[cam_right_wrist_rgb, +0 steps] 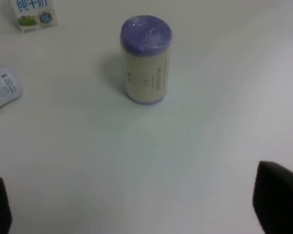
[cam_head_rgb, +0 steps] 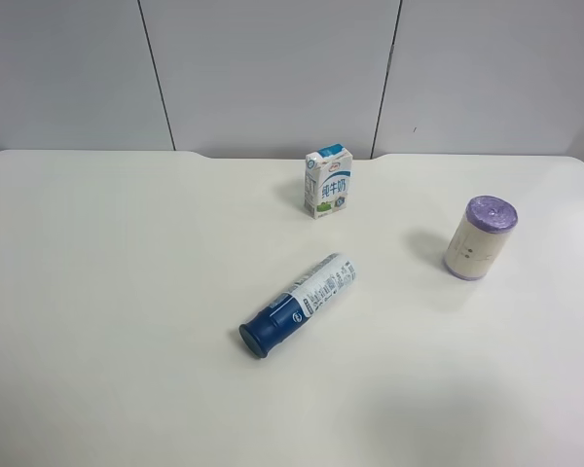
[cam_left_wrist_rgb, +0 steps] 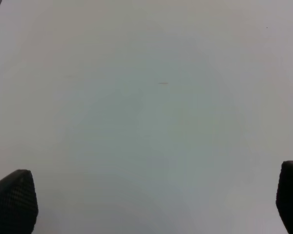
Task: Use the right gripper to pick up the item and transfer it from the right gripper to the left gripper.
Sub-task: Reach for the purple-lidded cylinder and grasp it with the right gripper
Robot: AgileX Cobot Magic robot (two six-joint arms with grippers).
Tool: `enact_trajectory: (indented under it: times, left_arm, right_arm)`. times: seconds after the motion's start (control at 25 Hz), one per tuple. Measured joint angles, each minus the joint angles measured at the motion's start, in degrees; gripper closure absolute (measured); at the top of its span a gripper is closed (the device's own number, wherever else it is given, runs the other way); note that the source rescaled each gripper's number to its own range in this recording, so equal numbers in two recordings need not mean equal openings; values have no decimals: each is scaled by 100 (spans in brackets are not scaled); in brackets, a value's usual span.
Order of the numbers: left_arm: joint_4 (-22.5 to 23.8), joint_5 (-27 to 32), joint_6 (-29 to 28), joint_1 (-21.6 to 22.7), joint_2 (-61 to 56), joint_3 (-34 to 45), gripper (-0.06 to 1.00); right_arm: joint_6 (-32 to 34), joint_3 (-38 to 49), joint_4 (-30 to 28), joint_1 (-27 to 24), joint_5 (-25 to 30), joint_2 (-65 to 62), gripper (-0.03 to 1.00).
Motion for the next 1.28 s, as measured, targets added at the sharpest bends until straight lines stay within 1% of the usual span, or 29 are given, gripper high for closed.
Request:
enact_trajectory:
  times: [1.28]
  left_arm:
    - [0, 0, 0, 0, 0, 0, -6]
  right_arm:
    - [0, 0, 0, 0, -2, 0, -3]
